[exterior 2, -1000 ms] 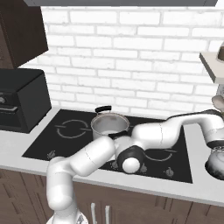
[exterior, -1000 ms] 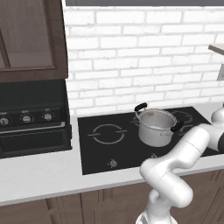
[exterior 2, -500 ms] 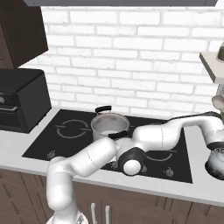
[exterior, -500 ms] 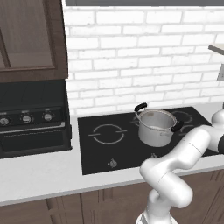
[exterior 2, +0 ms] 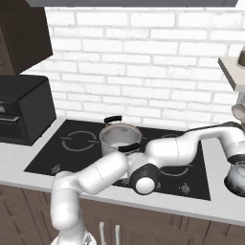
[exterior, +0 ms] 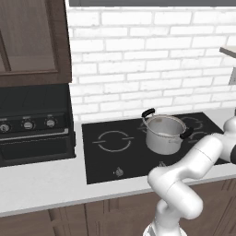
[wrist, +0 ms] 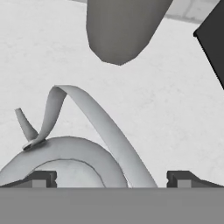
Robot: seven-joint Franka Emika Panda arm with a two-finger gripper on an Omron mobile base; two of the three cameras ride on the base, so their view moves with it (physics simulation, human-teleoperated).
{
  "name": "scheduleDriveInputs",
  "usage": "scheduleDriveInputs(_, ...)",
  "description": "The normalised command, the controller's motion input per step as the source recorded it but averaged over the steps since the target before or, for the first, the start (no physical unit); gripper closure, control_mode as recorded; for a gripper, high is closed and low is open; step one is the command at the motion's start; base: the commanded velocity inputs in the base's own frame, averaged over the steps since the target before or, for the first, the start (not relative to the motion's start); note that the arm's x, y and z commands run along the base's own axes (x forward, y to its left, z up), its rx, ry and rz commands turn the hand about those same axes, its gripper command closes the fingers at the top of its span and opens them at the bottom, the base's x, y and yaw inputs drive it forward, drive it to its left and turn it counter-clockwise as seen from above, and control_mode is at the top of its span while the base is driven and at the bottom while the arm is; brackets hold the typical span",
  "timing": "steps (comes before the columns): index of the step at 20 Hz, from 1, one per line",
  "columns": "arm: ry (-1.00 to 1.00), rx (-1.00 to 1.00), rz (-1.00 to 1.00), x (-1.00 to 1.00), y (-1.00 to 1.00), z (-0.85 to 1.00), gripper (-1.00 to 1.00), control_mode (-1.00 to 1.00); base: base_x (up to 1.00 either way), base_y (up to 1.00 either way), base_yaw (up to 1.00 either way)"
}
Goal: Pick the kettle from the counter and place it on a stove burner. Then turn the burner on.
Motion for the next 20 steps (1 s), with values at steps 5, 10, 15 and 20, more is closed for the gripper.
scheduleDriveInputs(5,0.0,0.0,0.0,-0.09,0.08,-0.01,1.0,-1.0,0.0,0.0,0.0)
scheduleDriveInputs(10,0.0,0.0,0.0,-0.17,0.05,0.0,1.0,-1.0,0.0,0.0,0.0)
scheduleDriveInputs(15,0.0,0.0,0.0,-0.12,0.08,0.0,1.0,-1.0,0.0,0.0,0.0)
scheduleDriveInputs(20,0.0,-0.01,-0.01,-0.16,0.21,0.0,1.0,-1.0,0.0,0.0,0.0)
